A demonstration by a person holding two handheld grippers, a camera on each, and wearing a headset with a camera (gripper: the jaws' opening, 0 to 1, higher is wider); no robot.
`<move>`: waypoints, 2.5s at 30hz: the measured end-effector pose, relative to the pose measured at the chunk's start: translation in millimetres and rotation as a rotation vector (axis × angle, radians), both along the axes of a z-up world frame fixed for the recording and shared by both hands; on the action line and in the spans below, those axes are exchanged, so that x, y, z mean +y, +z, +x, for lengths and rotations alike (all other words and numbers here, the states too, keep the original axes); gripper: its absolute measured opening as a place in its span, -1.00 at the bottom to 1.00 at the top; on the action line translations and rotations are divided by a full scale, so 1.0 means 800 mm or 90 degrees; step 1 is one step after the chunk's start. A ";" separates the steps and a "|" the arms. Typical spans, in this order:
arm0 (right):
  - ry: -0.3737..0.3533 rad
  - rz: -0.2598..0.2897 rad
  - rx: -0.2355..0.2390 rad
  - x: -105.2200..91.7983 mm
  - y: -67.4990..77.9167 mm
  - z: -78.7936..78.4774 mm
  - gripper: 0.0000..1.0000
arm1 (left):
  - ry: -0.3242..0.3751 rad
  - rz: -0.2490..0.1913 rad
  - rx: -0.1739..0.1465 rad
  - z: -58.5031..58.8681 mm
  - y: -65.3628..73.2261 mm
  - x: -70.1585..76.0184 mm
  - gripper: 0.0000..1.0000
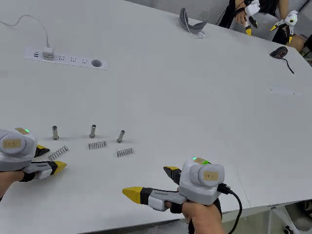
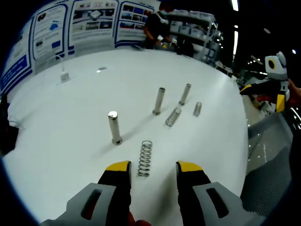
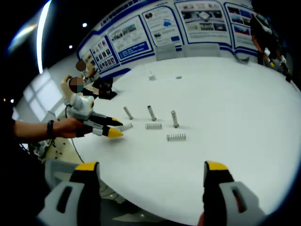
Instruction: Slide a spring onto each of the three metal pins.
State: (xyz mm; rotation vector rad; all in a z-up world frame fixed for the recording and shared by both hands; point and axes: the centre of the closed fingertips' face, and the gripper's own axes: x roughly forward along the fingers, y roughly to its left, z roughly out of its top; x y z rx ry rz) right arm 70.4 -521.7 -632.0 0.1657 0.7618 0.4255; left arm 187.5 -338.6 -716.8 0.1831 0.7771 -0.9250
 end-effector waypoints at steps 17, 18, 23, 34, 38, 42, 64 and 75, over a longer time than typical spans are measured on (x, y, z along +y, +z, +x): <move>0.003 -0.003 0.002 0.000 -0.001 -0.001 0.86 | -0.004 0.035 -0.034 0.008 -0.013 0.001 -0.67; 0.002 -0.003 0.002 0.000 -0.001 -0.002 0.86 | -0.004 0.038 -0.036 0.007 -0.013 0.001 -0.69; 0.004 -0.005 0.005 0.001 -0.002 -0.004 0.86 | -0.005 0.048 -0.040 0.007 -0.015 0.002 -0.77; 0.013 -0.007 0.005 0.005 -0.004 -0.002 0.85 | 0.034 0.020 -0.034 0.002 0.000 0.017 -0.78; 0.021 -0.006 0.006 0.009 -0.005 0.000 0.85 | 0.045 0.009 -0.031 -0.005 0.009 0.023 -0.78; 0.026 -0.003 0.004 0.013 -0.005 0.004 0.85 | 0.048 0.002 -0.030 -0.013 0.017 0.029 -0.78; 0.056 0.012 0.006 0.031 -0.005 0.006 0.81 | 0.069 -0.047 -0.029 -0.014 0.063 0.057 -0.78; 0.067 0.018 0.005 0.040 -0.002 0.006 0.80 | 0.043 -0.048 -0.054 -0.023 0.092 0.055 -0.78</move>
